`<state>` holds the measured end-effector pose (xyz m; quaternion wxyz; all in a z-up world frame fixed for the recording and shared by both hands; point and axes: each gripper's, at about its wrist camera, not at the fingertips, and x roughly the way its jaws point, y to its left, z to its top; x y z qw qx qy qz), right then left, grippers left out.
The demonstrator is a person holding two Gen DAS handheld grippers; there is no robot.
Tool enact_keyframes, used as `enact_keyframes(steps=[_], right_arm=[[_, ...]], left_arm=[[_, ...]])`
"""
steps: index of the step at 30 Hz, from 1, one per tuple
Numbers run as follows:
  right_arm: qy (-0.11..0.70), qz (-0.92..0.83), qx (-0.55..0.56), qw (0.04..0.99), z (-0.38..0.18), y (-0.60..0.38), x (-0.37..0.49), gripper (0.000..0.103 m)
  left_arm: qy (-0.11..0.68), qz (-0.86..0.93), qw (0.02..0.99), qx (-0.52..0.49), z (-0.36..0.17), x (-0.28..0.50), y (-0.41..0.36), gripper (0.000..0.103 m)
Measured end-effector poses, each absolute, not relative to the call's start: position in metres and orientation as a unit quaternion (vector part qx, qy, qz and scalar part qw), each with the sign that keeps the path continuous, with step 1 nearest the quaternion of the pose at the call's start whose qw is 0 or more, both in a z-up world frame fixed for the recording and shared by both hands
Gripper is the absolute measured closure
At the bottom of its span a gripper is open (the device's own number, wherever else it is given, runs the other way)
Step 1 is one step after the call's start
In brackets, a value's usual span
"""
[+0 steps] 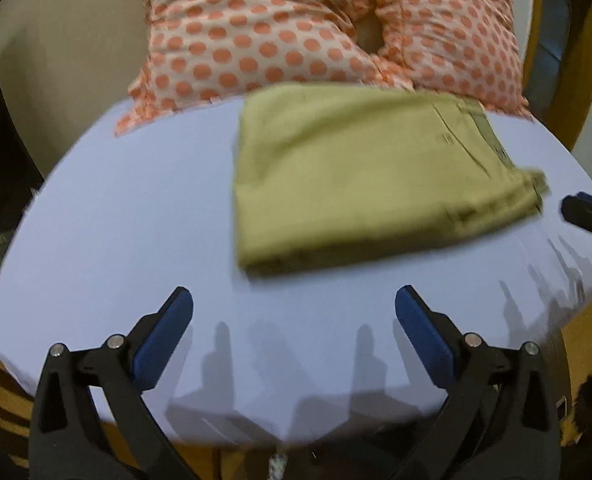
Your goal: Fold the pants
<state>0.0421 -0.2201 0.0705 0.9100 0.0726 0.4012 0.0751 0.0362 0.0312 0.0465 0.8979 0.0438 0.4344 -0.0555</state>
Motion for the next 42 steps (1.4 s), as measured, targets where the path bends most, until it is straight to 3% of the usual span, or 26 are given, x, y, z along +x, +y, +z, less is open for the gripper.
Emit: enact_keyframes(steps=[10,42], right_arm=[[0.483,0.018,-0.007,0.875,0.031,-0.175,0.050,0.001],[0.482,0.008,0.006,0.876,0.032,-0.177,0.051,0.001]], left_arm=[[0.457,-0.051,0.887,0.035,0.025,0.037,0.026,0.002],[0.442,-0.049,0.895,0.032,0.026,0.034,0.026,0.002]])
